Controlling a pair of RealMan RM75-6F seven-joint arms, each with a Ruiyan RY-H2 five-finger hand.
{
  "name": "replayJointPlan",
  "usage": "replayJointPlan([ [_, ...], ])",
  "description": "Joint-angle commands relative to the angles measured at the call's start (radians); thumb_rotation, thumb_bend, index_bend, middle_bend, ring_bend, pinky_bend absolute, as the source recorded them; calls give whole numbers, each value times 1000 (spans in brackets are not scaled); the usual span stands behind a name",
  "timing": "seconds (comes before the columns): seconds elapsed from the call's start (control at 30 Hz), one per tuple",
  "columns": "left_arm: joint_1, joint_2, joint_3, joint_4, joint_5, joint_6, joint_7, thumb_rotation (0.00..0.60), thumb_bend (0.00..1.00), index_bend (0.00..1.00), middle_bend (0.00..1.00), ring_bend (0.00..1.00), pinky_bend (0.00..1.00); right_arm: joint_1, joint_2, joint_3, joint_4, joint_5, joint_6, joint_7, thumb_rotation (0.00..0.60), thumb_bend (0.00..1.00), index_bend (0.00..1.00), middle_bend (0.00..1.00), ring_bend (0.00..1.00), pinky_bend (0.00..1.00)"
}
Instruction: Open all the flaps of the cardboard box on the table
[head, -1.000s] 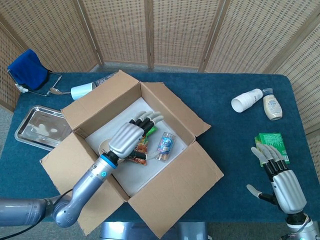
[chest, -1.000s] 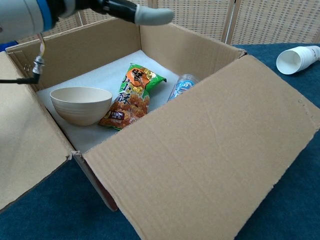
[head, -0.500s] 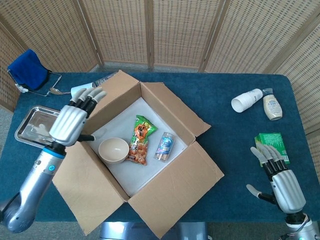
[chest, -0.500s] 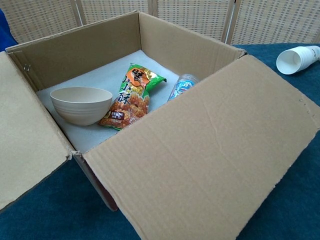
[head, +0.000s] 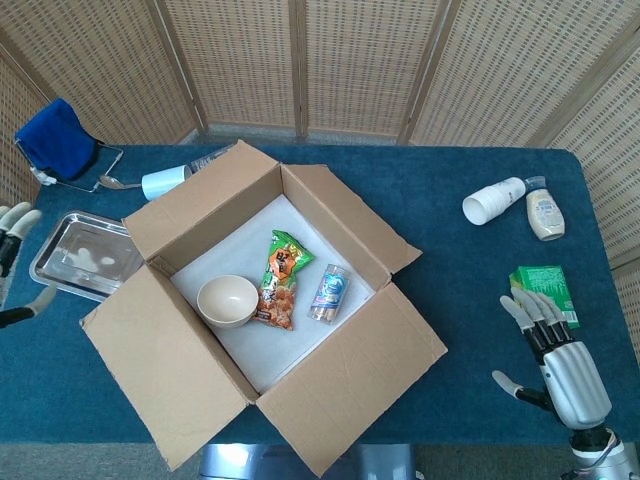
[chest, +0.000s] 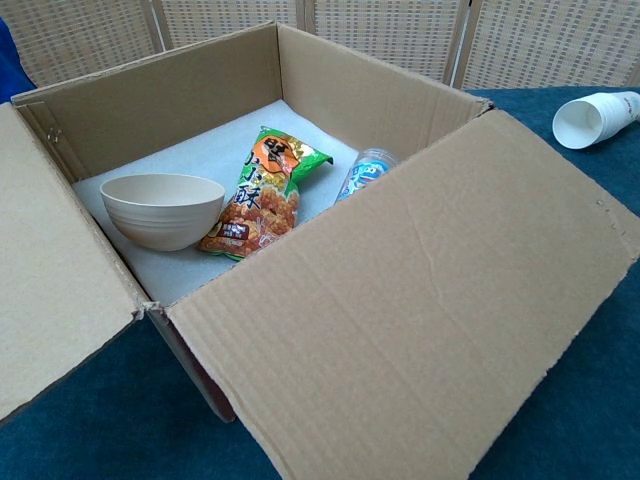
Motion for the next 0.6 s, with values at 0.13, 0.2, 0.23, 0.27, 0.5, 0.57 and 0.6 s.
replayJointPlan([
  [0.13, 140, -76, 57, 154, 36, 117, -122, 600, 0, 0, 0, 0, 2, -2, 0, 2, 0, 4, 1, -5, 600, 141, 0, 0, 0, 0],
  [0.2, 171, -110, 63, 182, 40, 147, -128, 600, 0, 0, 0, 0, 2, -1, 0, 4, 0, 11, -4, -12, 600, 141, 0, 0, 0, 0],
  [0.23, 188, -132, 67, 195, 44, 163, -126, 600, 0, 0, 0, 0, 3, -2, 0, 6, 0, 18, -7, -18, 600, 141, 0, 0, 0, 0],
  [0.27, 216, -164, 77, 206, 42, 181, -124, 600, 0, 0, 0, 0, 3, -3, -1, 14, 1, 33, -10, -40, 600, 141, 0, 0, 0, 0],
  [0.5, 294, -270, 73, 256, 16, 235, -85, 600, 0, 0, 0, 0, 3, -17, -29, 62, 19, 106, -4, -225, 600, 96, 0, 0, 0, 0],
  [0.57, 302, -285, 62, 255, 11, 241, -94, 600, 0, 0, 0, 0, 2, -20, -31, 68, 14, 124, -6, -255, 600, 40, 0, 0, 0, 0],
  [0.6, 303, -295, 59, 257, 11, 239, -89, 600, 0, 0, 0, 0, 2, -20, -30, 70, 11, 131, -10, -261, 600, 25, 0, 0, 0, 0],
])
